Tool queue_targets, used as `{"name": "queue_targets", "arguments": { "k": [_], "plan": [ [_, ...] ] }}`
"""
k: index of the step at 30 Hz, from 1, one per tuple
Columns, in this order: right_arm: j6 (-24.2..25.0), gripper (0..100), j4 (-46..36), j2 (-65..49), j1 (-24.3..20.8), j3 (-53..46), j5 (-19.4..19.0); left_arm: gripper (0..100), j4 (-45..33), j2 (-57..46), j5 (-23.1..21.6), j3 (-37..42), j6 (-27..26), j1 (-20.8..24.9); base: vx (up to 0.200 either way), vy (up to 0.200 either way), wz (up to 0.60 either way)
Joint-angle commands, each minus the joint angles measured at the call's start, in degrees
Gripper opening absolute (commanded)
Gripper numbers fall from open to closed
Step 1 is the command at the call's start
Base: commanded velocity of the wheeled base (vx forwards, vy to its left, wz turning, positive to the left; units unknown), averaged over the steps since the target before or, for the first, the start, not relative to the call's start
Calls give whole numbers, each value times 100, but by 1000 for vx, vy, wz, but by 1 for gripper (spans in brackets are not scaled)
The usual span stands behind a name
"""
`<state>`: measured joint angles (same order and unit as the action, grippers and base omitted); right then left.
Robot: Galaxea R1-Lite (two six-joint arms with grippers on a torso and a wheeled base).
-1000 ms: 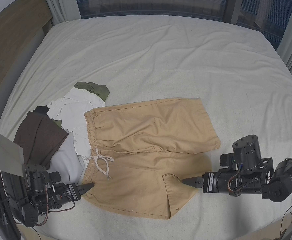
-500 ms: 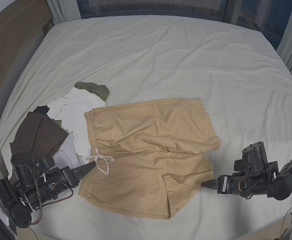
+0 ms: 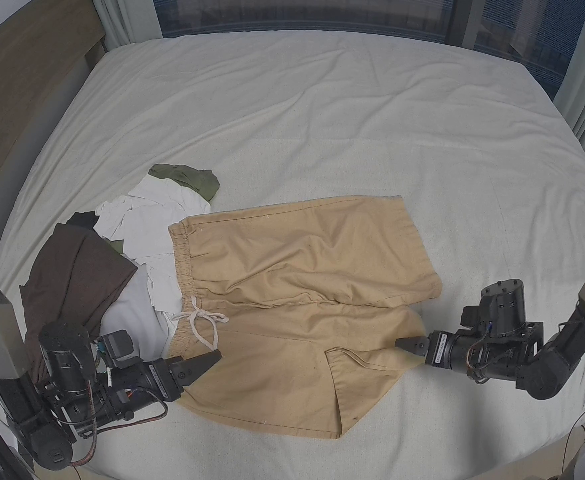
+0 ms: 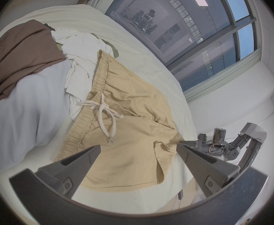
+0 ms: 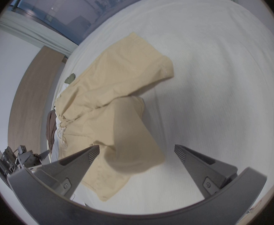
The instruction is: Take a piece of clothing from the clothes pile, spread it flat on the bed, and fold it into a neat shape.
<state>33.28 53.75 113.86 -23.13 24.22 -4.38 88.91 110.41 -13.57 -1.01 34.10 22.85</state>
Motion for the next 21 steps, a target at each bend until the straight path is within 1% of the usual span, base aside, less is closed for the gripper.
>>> {"name": "queue_targets", "arguments": {
  "k": [1, 3, 6, 8, 11, 12, 13, 14, 15, 18, 21],
  "plan": [
    [-15, 0, 496, 514, -34, 4, -37, 100, 4, 68, 109, 101, 9, 150, 0, 0, 0],
    [-15, 0, 505, 391, -52, -14, -28, 100, 4, 112, 135, 101, 9, 150, 0, 0, 0],
    [-41, 0, 382, -154, -87, -32, -2, 100, 4, 174, 153, 101, 9, 185, 0, 0, 0],
    [-59, 0, 153, -400, -166, 12, 33, 100, 4, 191, 153, 101, 0, 194, 0, 0, 0],
    [-85, 0, -418, -716, -368, 250, 42, 100, -5, 227, 188, 101, 0, 282, 0, 0, 0],
    [-102, 0, -602, -716, -447, 355, 42, 100, -5, 271, 258, 101, 0, 317, 0, 0, 0],
    [-102, 0, -602, -716, -447, 355, 42, 100, -5, 271, 258, 101, 0, 317, 0, 0, 0],
    [-138, 0, -840, -655, -588, 592, 69, 100, 4, 385, 416, 101, 0, 396, 0, 0, 0],
    [-138, 0, -910, -549, -658, 733, 86, 100, 4, 455, 487, 101, 0, 423, 0, 0, 0],
    [-138, 0, -945, -83, -799, 1208, 95, 100, 4, 613, 680, 101, -17, 519, 0, 0, 0],
    [-164, 0, -954, 198, -1001, 1550, 95, 100, 4, 631, 750, 92, -8, 572, 0, 0, 0]
  ]
}}
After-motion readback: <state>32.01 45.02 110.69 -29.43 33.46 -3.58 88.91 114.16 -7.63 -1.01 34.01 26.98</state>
